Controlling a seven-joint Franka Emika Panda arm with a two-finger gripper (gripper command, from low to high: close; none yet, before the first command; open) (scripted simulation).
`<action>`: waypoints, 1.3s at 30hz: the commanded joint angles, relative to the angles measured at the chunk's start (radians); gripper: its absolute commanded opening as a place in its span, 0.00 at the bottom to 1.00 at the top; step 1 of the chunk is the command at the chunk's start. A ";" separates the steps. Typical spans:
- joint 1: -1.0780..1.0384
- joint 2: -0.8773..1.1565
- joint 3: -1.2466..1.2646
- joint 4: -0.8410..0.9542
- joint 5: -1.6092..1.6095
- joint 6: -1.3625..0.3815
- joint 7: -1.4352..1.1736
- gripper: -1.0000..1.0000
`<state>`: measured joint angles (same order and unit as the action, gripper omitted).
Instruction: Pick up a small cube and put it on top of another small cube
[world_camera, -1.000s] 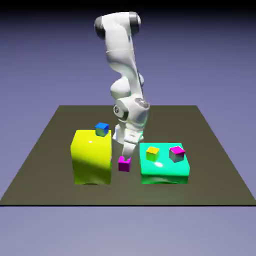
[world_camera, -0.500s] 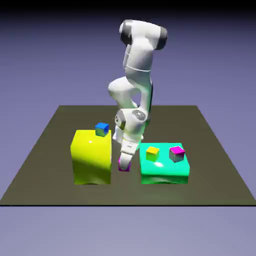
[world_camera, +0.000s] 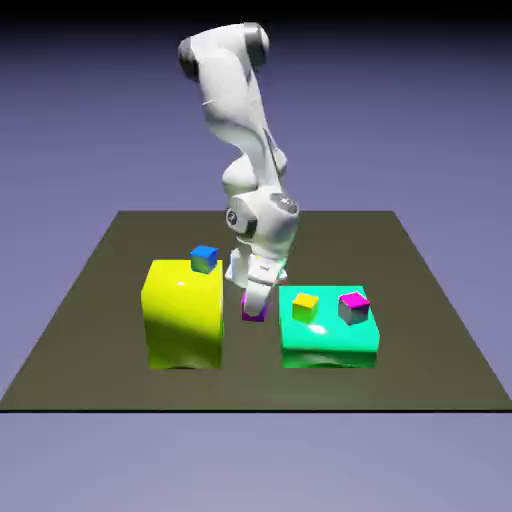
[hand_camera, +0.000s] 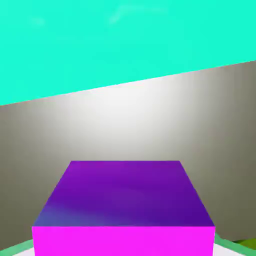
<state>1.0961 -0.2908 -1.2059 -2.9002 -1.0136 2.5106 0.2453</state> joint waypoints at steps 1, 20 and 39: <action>-0.016 -0.004 0.036 0.012 0.017 -0.003 -0.015 0.00; -0.252 -0.028 0.722 0.201 0.394 -0.087 -0.517 0.00; -0.355 0.168 1.068 0.231 0.548 0.052 -0.910 1.00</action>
<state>0.7409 -0.1224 -0.1381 -2.6687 -0.4655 2.5624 -0.6644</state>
